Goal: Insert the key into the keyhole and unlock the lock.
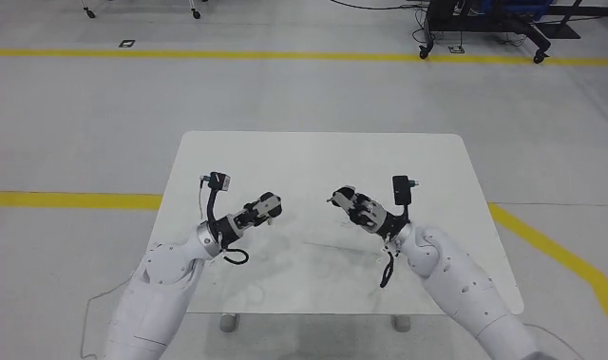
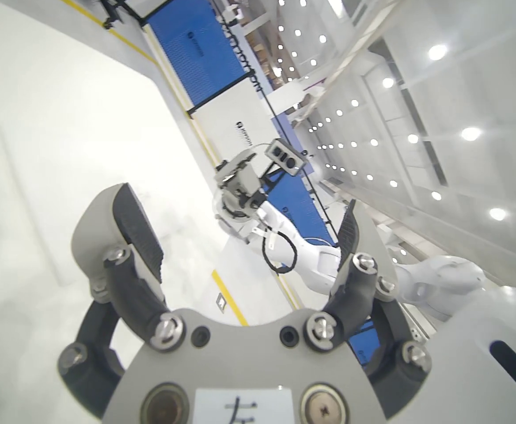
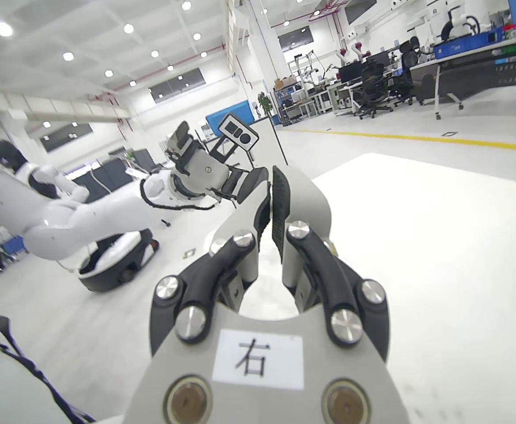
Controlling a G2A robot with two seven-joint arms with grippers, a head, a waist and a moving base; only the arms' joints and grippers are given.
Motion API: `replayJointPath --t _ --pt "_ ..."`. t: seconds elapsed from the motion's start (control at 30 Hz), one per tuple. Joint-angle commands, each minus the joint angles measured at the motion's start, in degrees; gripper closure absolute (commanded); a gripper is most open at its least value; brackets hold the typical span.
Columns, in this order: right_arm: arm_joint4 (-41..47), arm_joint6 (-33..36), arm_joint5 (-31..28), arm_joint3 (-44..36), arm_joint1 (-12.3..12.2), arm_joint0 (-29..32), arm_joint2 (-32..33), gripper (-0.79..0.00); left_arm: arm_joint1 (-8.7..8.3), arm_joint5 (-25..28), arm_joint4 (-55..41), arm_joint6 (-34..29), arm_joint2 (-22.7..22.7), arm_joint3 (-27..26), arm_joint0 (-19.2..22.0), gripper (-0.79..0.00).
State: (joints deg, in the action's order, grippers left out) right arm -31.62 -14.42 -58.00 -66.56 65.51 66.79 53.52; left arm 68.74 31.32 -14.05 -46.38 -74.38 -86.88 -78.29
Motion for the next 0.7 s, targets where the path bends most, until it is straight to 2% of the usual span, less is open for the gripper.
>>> replayJointPath --t 0.0,0.13,0.17,0.23,0.27,0.33,0.43,0.67 --pt "10.4 4.9 0.0 -0.3 -0.1 -0.7 -1.8 0.000 -0.09 2.1 -0.8 -1.5 0.2 0.3 0.3 -0.785" --pt "24.7 13.9 0.0 -1.1 -0.6 -1.6 -4.0 0.000 -0.23 4.6 0.7 -2.2 0.6 0.5 0.5 -0.757" --pt "28.2 16.0 0.0 -1.2 -0.6 -1.6 -4.6 0.000 -0.26 5.0 1.1 -2.2 0.7 0.4 0.6 -0.659" --pt "34.5 20.6 0.0 -1.3 -0.7 -1.8 -5.5 0.000 -0.27 5.5 1.0 -2.0 1.1 0.5 0.6 -0.594" --pt "37.2 22.9 0.0 -1.1 -0.7 -2.1 -5.9 0.000 -0.29 5.6 1.0 -2.0 1.3 0.5 0.6 -0.511" --pt "41.6 26.6 0.0 -0.9 -0.6 -2.6 -6.5 0.000 -0.33 5.9 1.5 -1.9 1.6 0.4 0.7 -0.422" --pt "45.7 31.0 0.0 -0.4 0.0 -3.2 -7.8 0.000 -0.35 6.3 2.5 -1.4 2.1 0.2 0.7 -0.379" --pt "51.5 37.1 0.0 1.8 1.7 -4.8 -9.7 0.000 -0.39 6.3 4.6 0.1 3.6 -0.2 0.6 -0.382"
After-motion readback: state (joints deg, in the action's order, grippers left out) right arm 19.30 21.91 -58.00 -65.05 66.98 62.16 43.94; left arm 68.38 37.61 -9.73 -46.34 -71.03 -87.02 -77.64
